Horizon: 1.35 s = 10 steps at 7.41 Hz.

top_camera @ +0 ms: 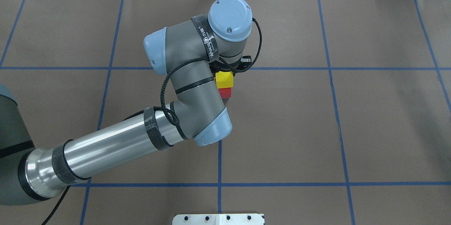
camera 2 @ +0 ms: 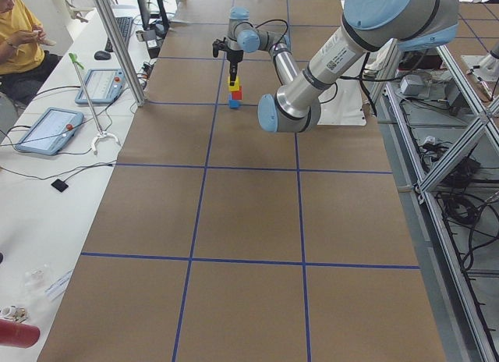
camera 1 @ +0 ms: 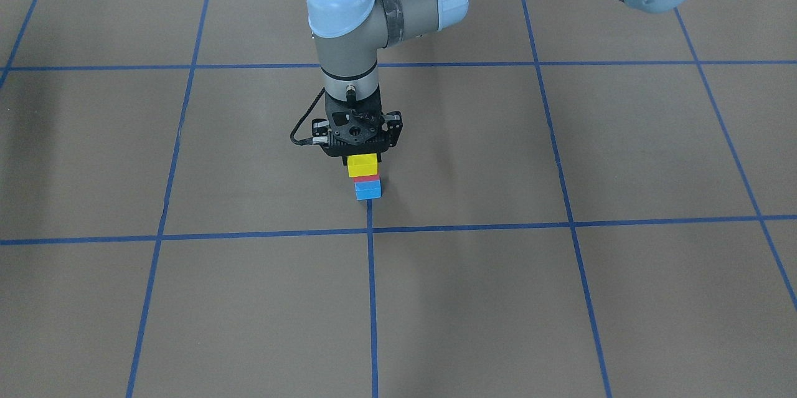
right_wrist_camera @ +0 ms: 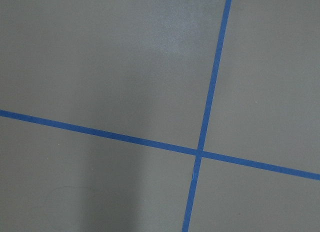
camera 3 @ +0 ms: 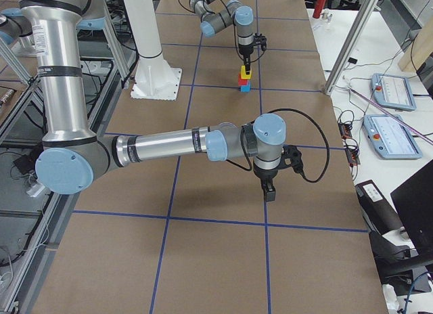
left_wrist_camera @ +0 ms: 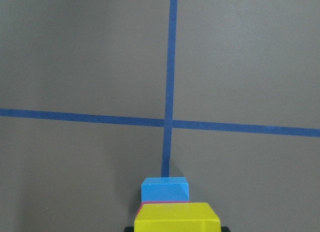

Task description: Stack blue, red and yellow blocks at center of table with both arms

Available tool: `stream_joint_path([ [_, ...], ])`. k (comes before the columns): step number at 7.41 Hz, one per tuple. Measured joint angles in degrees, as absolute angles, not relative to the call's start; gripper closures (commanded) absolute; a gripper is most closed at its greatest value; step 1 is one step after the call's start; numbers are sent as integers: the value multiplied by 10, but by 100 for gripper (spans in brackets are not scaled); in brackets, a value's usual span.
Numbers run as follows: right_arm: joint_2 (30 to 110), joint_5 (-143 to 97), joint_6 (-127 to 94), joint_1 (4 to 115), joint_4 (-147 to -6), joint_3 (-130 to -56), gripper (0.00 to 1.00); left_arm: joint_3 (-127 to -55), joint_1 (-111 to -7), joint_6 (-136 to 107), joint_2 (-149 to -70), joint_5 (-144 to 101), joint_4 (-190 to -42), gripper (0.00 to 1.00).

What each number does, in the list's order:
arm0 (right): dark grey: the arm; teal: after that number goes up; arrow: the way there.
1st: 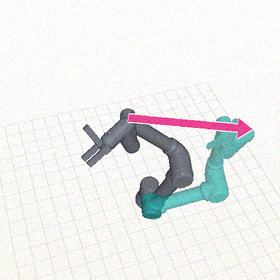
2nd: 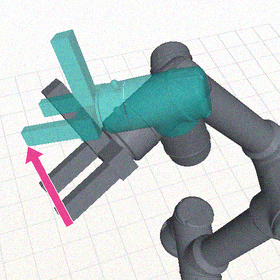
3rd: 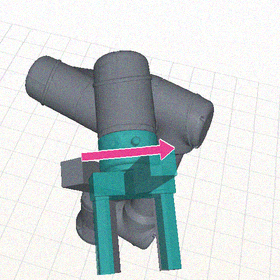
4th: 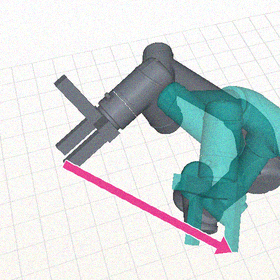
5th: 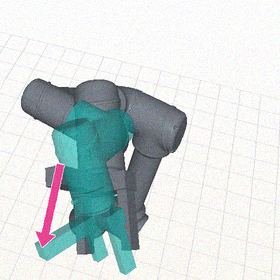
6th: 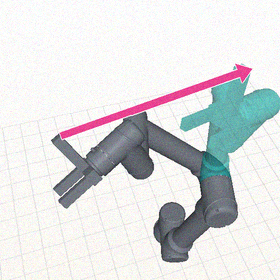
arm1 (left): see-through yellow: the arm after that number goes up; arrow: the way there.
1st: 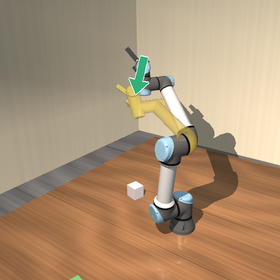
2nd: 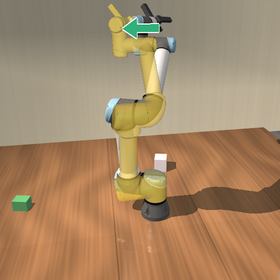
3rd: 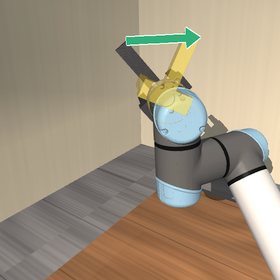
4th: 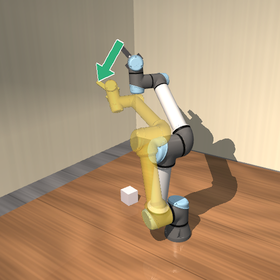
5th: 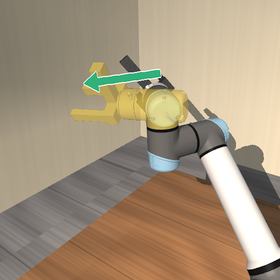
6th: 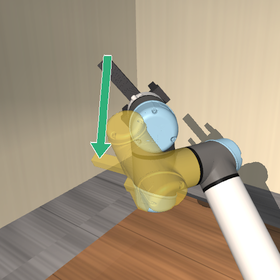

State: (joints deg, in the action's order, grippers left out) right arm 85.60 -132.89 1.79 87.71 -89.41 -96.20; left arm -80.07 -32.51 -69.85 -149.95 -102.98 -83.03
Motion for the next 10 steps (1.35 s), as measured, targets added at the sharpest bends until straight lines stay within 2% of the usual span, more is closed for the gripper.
stream_joint_path([
  [4,853,-1329,16,877,-894,-962,1,-805,-328,-694,-1499,-1030,-827,0],
  [6,853,-1329,16,877,-895,-960,1,-830,-347,-672,-1496,-1040,-808,0],
  [8,853,-1329,17,877,-895,-959,1,-932,-399,-574,-1452,-1083,-730,0],
  [10,858,-1329,18,878,-894,-955,1,-1064,-498,-401,-1329,-1155,-689,0],
])
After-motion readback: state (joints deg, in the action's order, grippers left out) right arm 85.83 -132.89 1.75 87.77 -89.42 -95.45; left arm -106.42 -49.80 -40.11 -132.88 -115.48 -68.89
